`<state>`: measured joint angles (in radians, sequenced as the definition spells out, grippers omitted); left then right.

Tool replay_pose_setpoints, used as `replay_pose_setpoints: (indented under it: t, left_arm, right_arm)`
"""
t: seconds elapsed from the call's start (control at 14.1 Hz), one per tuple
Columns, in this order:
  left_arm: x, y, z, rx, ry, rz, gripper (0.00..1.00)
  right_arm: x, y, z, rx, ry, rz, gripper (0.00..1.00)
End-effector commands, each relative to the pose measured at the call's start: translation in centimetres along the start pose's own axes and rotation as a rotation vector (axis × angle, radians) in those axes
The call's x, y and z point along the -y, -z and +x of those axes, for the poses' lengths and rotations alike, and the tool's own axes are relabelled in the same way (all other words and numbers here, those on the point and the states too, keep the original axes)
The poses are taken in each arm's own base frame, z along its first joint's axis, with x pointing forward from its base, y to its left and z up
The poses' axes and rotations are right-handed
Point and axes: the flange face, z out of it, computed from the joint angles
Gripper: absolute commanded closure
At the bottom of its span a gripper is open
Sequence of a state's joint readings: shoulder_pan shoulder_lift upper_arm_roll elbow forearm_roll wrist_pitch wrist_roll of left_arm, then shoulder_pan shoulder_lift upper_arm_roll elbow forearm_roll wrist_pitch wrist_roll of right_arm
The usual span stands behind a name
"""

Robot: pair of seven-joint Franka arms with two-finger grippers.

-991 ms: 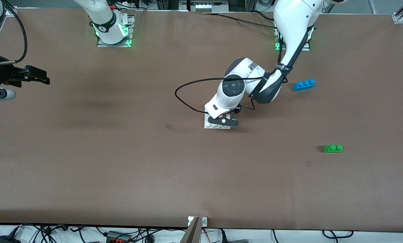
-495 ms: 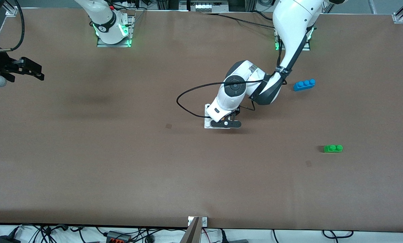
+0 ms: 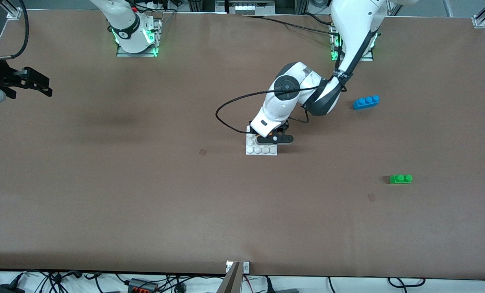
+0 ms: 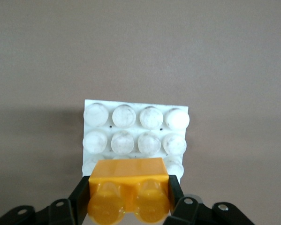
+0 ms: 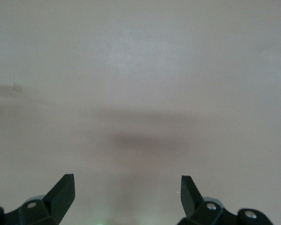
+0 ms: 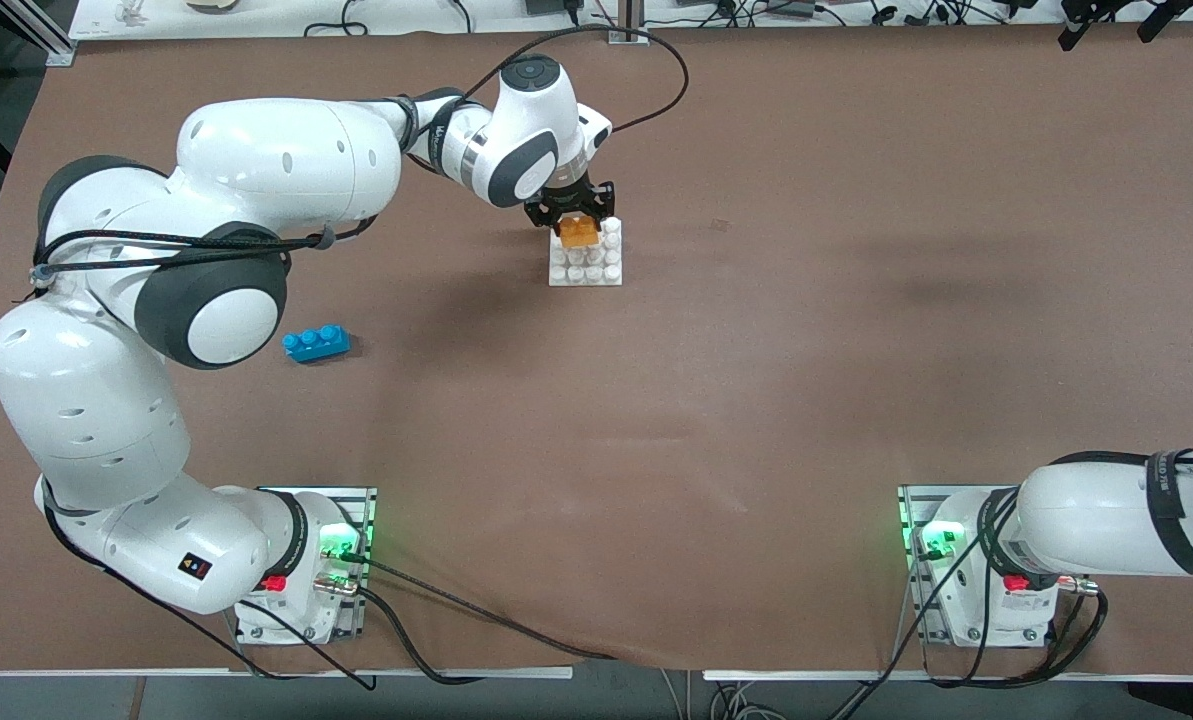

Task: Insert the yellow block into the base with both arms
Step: 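Lower the yellow block onto the base studs with the left gripper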

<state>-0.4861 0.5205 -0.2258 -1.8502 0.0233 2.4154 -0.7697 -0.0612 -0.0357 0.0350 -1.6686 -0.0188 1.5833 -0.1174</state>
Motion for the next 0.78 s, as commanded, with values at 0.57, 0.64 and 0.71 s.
replay_pose_setpoints:
  t: [0.57,0.64,0.71]
  left_arm:
    - [-1.5,-1.9,-2.4,-0.093,0.009,0.037,0.37]
    - [-1.4,-2.1,-2.4,-0.091,0.009,0.039,0.37]
    - [-1.3,-2.3,-2.4,-0.088,0.009,0.041,0.37]
  right_arm:
    - [-0.6,0.2,0.2,-0.002,-0.019,-0.009,0.00]
    - [-0.5,0.2,0.2,-0.003,-0.016,-0.006,0.00]
    - [-0.4,0.2,0.2,-0.002,-0.015,-0.004,0.00]
